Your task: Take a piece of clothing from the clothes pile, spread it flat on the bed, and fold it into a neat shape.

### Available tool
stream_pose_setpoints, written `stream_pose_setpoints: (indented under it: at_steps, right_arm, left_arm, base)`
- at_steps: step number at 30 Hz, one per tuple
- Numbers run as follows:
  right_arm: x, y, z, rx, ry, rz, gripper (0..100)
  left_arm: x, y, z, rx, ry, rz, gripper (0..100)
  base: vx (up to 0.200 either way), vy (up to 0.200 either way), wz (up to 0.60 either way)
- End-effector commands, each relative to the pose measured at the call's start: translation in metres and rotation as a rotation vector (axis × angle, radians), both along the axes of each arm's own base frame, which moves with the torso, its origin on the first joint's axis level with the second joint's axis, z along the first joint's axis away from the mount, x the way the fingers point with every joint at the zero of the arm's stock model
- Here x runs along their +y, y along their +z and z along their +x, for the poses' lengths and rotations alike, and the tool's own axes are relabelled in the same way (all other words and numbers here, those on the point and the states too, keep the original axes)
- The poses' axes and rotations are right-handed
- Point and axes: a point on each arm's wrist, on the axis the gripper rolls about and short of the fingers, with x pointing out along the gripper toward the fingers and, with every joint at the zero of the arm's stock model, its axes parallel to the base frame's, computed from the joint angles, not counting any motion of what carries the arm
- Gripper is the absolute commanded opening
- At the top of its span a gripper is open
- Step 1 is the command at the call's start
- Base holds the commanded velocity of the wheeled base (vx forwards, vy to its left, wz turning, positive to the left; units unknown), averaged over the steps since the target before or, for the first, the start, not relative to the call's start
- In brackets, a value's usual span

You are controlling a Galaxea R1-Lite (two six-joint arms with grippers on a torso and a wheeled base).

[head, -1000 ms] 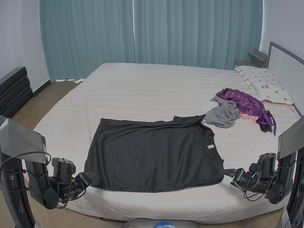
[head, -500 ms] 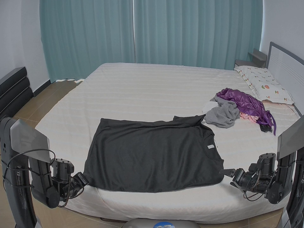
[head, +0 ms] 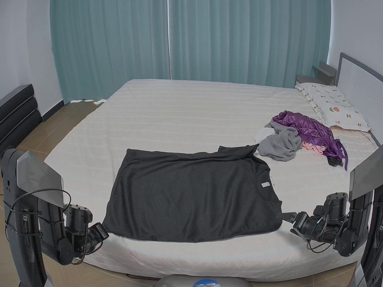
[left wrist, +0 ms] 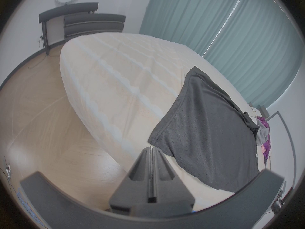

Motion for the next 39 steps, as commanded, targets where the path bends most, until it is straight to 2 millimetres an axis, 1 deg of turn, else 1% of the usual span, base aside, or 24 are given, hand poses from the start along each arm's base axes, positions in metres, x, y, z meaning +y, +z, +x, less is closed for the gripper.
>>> stream_pose_setpoints:
  at_steps: [1,5,6,10,13,17,18,23,25,29,30,34,39]
  right_arm:
    - [0.000,0.000,0.001,-0.008,0.000,0.001,100]
    - [0.001,0.000,0.000,-0.007,0.004,-0.001,100]
    - [0.001,0.000,0.000,-0.007,0.005,0.000,100]
    - [0.001,0.000,0.001,-0.010,0.005,0.001,100]
    - [0.001,-0.001,0.002,-0.008,0.007,-0.002,100]
    - [0.001,-0.001,0.002,-0.009,0.008,-0.001,100]
    - [0.001,-0.001,0.002,-0.009,0.008,-0.001,100]
    - [0.001,-0.003,0.003,-0.005,0.007,-0.002,100]
    - [0.001,-0.005,0.003,0.002,0.006,-0.006,100]
    - [0.001,-0.007,0.003,0.007,0.008,-0.009,100]
    - [0.004,-0.009,0.002,0.015,0.019,-0.013,100]
    - [0.011,-0.013,0.002,0.023,0.052,-0.024,100]
    - [0.014,-0.025,0.011,0.011,0.044,-0.088,100]
  left_arm:
    - [0.002,0.003,-0.001,-0.007,0.008,0.012,0]
    - [0.003,0.001,0.000,-0.003,0.005,-0.008,0]
    - [0.003,0.001,0.001,-0.006,-0.006,-0.023,100]
    - [0.003,0.002,0.007,-0.036,-0.032,-0.061,100]
    - [0.001,-0.008,0.012,-0.039,-0.043,-0.044,100]
    - [0.000,-0.011,0.015,-0.065,-0.043,-0.045,100]
    - [0.000,-0.013,0.015,-0.061,-0.045,-0.040,0]
    - [0.002,-0.014,0.016,-0.064,-0.045,-0.029,0]
    - [0.004,-0.014,0.011,-0.048,-0.032,-0.030,0]
    - [0.006,-0.013,0.010,-0.046,-0.015,-0.032,0]
    - [0.009,-0.010,0.010,-0.057,0.007,-0.024,0]
    - [0.010,-0.003,0.008,-0.071,0.014,-0.022,0]
    - [0.010,0.004,0.005,-0.089,0.015,-0.024,0]
  base:
    - [0.000,0.000,0.00]
    - [0.000,0.000,0.00]
    - [0.000,0.000,0.00]
    - [0.000,0.000,0.00]
    - [0.000,0.000,0.00]
    - [0.000,0.000,0.00]
    - [0.000,0.000,0.00]
    - [0.000,0.000,0.00]
    - [0.000,0.000,0.00]
    - [0.000,0.000,0.00]
    - [0.000,0.000,0.00]
    - [0.000,0.000,0.00]
    - [0.000,0.000,0.00]
